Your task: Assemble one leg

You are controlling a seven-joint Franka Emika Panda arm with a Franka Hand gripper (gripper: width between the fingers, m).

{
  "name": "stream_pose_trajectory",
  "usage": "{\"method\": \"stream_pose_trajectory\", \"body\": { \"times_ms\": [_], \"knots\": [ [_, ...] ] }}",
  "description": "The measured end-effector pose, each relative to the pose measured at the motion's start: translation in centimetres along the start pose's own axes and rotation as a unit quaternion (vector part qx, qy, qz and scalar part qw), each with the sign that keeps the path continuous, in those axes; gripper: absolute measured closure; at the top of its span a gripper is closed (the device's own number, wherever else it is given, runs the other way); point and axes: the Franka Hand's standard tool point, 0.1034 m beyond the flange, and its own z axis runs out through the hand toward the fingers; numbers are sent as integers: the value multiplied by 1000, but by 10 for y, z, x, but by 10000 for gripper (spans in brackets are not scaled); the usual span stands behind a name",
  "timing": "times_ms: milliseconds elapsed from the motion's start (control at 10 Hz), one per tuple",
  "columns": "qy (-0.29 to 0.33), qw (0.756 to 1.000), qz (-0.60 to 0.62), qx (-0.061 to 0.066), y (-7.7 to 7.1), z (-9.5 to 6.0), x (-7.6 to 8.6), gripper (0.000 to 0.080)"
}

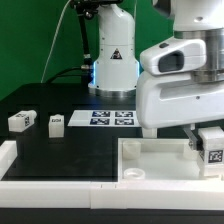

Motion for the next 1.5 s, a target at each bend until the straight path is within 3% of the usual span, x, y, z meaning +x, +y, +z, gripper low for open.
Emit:
{"method": "stream_pose_trajectory", "body": {
  "times_ms": [200, 500, 900, 1000, 1100, 1200, 1500],
  "knots": [
    [13, 991, 130, 7, 1, 0, -1, 509],
    [7, 936, 351, 9, -2, 2, -3, 508],
    [0, 869, 495, 10, -3, 2, -4, 505],
    [0, 861, 508, 10, -5, 3, -4, 350],
    [0, 875, 483, 10, -5, 3, -4, 350],
    [0, 887, 461, 9, -4, 3, -4, 196],
    [-5, 965, 263, 6, -6, 2, -6, 153]
  ]
}}
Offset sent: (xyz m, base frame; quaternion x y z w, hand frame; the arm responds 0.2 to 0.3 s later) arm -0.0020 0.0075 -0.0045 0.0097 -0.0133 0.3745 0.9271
